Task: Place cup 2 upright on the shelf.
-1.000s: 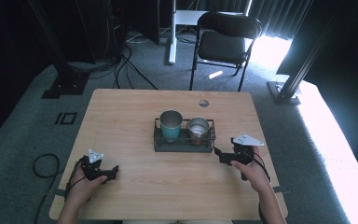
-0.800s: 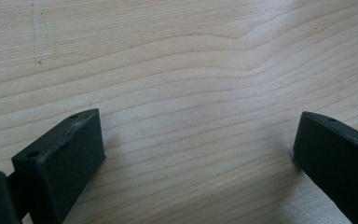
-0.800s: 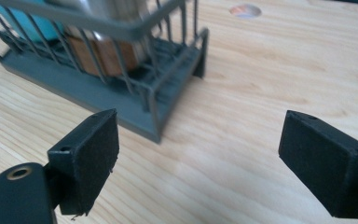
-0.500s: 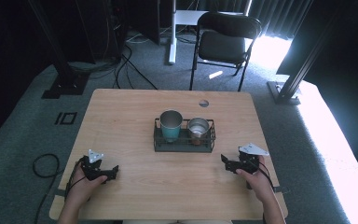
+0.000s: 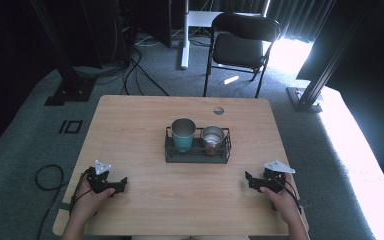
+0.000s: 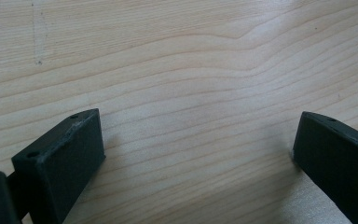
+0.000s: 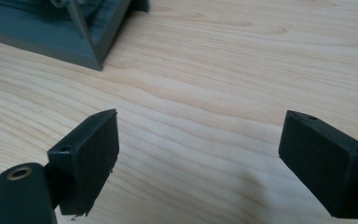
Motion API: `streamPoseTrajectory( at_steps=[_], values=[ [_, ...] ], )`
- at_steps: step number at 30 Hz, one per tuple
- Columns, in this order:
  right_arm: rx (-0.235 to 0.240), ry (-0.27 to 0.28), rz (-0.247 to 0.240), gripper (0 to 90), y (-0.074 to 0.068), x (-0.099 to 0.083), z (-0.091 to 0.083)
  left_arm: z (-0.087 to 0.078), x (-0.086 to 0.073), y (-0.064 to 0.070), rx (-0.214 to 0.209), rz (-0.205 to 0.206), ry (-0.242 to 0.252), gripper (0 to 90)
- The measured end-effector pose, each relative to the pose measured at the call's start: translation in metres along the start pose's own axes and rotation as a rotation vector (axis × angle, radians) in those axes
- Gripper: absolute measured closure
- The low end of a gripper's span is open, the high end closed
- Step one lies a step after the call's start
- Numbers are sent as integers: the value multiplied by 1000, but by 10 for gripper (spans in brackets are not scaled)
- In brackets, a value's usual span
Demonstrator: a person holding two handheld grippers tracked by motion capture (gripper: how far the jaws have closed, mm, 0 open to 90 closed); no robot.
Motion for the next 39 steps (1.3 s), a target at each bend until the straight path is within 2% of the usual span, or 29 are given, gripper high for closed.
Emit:
streamPoseTrajectory(
  at_steps=[8, 12, 15, 21, 22, 25, 39],
  values=[
    [-28, -37, 33, 119, 8, -12, -6, 0, 0, 0, 0, 0, 0, 28],
    [-69, -51, 18, 119, 11, -17, -8, 0, 0, 0, 0, 0, 1, 28],
    [-66, -58, 36, 119, 12, -20, -9, 0, 0, 0, 0, 0, 1, 28],
    [-46, -111, 32, 117, 13, -25, -10, 0, 0, 0, 0, 0, 1, 28],
    [-46, -111, 32, 117, 13, -25, -10, 0, 0, 0, 0, 0, 1, 28],
    [-45, -116, -11, 111, 12, -26, -11, 0, 0, 0, 0, 0, 1, 28],
    [-43, -116, -18, 111, 12, -26, -11, 0, 0, 0, 0, 0, 1, 28]
  ],
)
Point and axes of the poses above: each handheld gripper's, and its own axes: z roughly forward along the jaws, x roughly out of its top, y roughly to its right, the point moved 3 cm from there along z, roughly forward along the jaws, and after that the axes turned 13 degrees about -x, right-handed, at the moved point
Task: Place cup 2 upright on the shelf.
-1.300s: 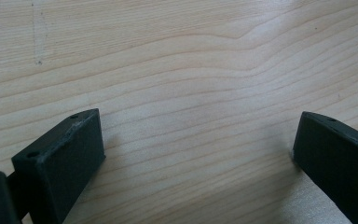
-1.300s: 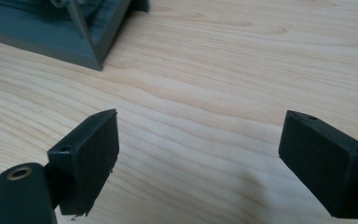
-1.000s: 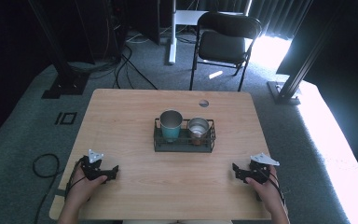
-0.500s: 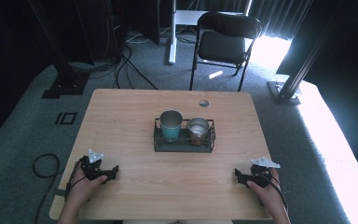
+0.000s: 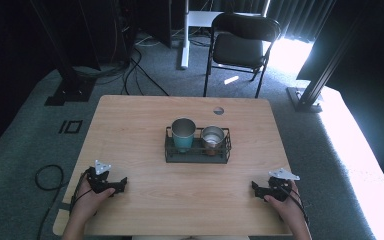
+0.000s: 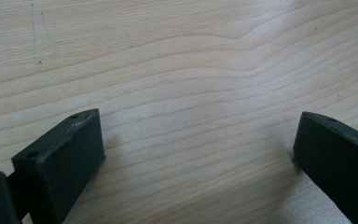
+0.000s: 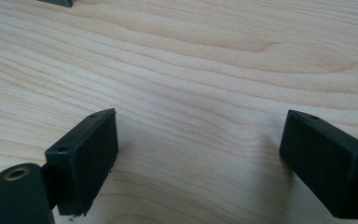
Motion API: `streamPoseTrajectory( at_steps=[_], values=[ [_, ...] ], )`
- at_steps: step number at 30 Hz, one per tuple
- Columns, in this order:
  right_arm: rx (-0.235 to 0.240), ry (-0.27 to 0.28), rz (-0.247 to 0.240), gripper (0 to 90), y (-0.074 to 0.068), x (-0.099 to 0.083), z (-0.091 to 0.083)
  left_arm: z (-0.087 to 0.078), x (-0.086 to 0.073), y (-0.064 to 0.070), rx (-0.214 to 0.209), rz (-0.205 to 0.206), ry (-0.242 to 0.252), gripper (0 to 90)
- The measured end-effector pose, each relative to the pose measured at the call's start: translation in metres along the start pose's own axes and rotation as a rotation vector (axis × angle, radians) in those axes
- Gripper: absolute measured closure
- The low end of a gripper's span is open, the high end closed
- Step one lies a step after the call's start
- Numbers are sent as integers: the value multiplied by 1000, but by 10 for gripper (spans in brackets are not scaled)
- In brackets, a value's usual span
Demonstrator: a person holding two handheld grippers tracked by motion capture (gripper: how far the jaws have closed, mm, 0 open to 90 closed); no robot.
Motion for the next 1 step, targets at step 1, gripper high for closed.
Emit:
streamPoseTrajectory(
  at_steps=[1],
  values=[
    [0, 0, 1, 111, 0, 0, 0, 0, 0, 0, 0, 0, 0, 28]
  ],
)
Point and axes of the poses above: each handheld gripper's, and its own axes: z roughly forward along the jaws, x roughly out of its top, y roughly to its right, the point moved 3 cm from there along z, roughly forward along the jaws, and after that the axes turned 13 degrees about -x, right-handed, at the moved point
